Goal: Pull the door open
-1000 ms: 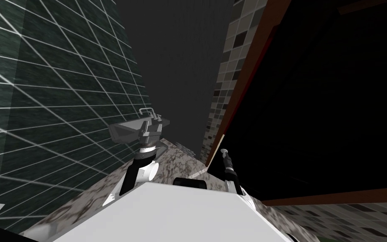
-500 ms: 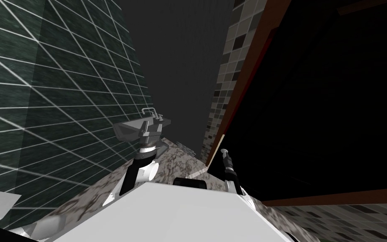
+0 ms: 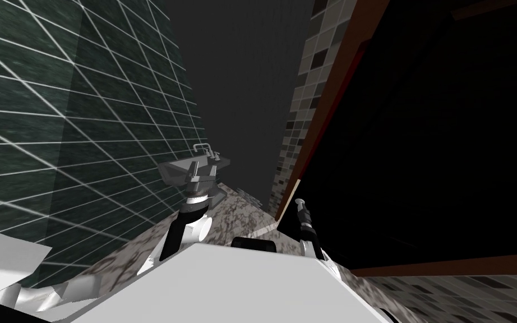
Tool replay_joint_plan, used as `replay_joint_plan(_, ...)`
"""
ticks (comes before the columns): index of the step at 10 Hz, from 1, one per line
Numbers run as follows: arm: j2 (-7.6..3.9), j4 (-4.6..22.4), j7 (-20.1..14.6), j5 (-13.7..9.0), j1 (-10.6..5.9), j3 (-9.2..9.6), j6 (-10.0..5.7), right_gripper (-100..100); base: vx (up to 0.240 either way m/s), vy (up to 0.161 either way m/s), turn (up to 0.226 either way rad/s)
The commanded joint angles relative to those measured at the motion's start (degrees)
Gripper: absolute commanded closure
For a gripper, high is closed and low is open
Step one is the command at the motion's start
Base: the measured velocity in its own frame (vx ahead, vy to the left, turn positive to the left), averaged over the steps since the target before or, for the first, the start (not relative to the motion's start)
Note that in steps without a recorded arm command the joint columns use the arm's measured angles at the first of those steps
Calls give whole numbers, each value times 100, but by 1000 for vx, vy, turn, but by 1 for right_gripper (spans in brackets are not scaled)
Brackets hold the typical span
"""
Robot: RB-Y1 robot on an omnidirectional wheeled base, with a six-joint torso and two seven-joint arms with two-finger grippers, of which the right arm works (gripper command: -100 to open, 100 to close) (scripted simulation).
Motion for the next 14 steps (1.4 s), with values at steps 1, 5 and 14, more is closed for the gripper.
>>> replay_joint_plan(1,1,19,-175,-30,-28,29,-32,100,-28,-9,28)
replay_joint_plan(5,-21,33,-651,-156,-41,105,-36,100,-33,-6,31)
replay_joint_plan(14,-88,73,-1977,-523,-79,326,-49,100,-37,-9,38)
